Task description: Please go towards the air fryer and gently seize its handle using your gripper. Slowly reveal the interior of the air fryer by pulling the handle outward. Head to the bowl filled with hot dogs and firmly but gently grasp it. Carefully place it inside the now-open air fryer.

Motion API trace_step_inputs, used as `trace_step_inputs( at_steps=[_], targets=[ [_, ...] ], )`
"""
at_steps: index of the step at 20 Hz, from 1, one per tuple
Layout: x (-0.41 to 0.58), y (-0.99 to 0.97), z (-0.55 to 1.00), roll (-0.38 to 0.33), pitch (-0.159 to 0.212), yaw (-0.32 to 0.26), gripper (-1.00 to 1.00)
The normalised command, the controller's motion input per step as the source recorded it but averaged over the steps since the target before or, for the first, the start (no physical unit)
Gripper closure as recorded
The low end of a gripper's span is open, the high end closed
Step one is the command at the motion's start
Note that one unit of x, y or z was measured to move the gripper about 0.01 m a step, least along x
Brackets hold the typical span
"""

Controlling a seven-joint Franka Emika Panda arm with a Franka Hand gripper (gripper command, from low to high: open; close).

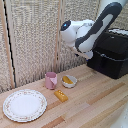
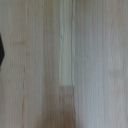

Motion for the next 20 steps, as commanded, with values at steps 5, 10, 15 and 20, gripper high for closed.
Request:
trace_step_inputs(
  at_steps=[5,10,15,20],
  targets=[
    [-0.098,-0.55,-0.26,-0.147,-0.015,0.055,-1.0],
    [-0.098,-0.58,-0.23,-0.137,0.0,0.076,-1.0],
    [-0.063,-0.6,-0.19,-0.106,0.0,0.102,-1.0],
    [-0.082,-0.63,-0.15,-0.099,0.0,0.128,-1.0]
  ],
)
